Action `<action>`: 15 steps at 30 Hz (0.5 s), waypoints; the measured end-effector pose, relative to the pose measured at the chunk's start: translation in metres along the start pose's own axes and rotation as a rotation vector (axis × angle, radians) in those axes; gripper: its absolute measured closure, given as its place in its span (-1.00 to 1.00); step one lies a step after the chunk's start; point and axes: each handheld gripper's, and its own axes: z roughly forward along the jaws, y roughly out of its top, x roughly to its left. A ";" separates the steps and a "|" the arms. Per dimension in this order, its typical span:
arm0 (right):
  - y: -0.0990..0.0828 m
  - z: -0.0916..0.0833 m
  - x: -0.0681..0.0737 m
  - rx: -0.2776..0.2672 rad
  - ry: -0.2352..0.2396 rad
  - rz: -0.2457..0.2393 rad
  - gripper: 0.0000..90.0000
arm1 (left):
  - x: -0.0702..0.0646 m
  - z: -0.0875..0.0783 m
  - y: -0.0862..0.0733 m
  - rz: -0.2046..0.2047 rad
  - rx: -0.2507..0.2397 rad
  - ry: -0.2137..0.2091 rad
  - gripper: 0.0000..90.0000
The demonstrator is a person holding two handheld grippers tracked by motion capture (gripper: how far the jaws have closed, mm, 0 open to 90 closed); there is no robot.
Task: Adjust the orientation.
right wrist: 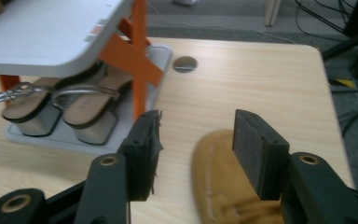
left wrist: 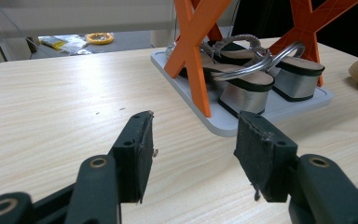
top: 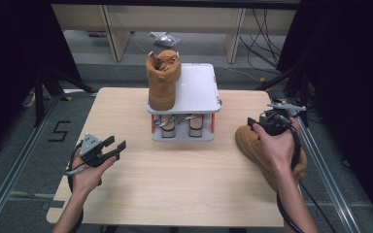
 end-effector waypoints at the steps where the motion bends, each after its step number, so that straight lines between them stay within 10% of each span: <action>1: -0.001 -0.001 -0.008 -0.004 -0.004 -0.019 0.17 | -0.001 0.000 0.000 -0.002 0.002 0.000 0.02; 15: -0.016 -0.032 -0.077 0.083 -0.131 0.098 0.17 | -0.003 0.003 -0.003 -0.004 0.013 -0.002 0.02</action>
